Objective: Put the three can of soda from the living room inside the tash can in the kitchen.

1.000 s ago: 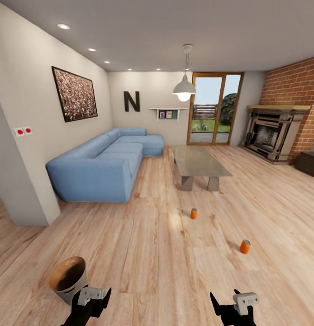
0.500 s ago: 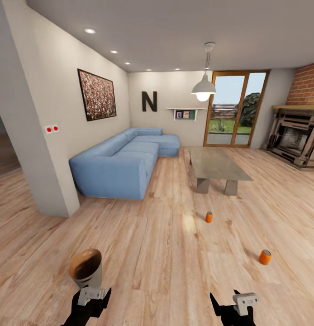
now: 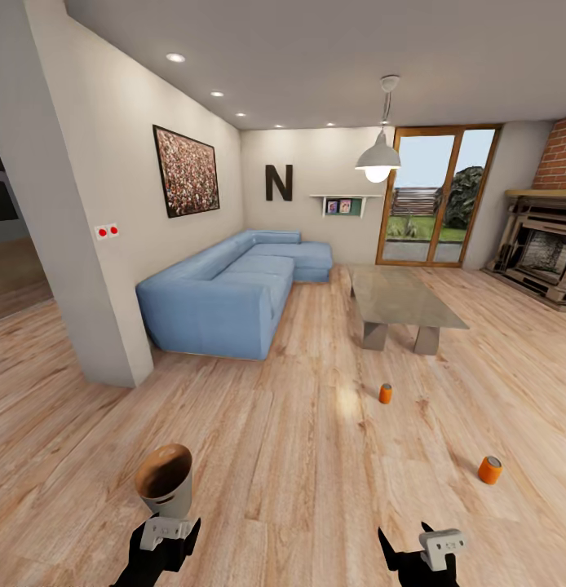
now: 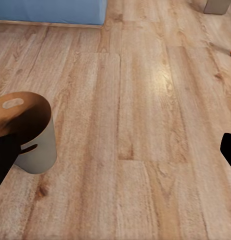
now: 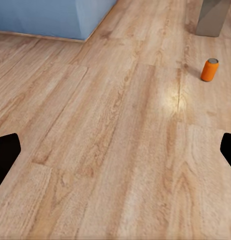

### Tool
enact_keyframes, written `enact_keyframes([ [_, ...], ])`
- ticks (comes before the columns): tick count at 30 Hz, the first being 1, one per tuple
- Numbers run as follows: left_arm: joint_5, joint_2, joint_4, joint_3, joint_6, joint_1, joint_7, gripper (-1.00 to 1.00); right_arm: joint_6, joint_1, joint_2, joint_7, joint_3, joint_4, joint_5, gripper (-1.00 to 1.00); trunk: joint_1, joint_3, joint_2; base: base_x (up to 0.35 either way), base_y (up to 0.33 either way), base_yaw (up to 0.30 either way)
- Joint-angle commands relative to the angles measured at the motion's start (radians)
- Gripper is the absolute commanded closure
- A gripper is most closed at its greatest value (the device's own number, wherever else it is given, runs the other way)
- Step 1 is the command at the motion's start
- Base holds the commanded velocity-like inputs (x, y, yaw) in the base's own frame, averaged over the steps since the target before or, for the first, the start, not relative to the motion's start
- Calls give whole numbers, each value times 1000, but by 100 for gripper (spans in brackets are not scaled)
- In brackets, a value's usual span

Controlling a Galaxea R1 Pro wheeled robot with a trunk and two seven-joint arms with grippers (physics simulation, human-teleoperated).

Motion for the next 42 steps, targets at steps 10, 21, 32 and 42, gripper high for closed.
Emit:
enact_keyframes([
  [10,0,0,0,0,0,0,0,-100,-10,-3,0,-1,2,8,1,-100,0,0,0,0,0,6],
  [21,-2,-1,1,0,0,-1,0,-100,-9,-4,3,-2,2,10,0,-100,0,-2,0,0,0,148],
  [32,-4,-1,1,0,-13,-1,0,-100,-11,-4,3,-3,2,11,1,-100,0,-3,0,0,0,231],
  [42,-5,-1,2,0,-24,-2,0,-100,-11,-4,3,-3,2,11,1,-100,0,-3,0,0,0,239],
])
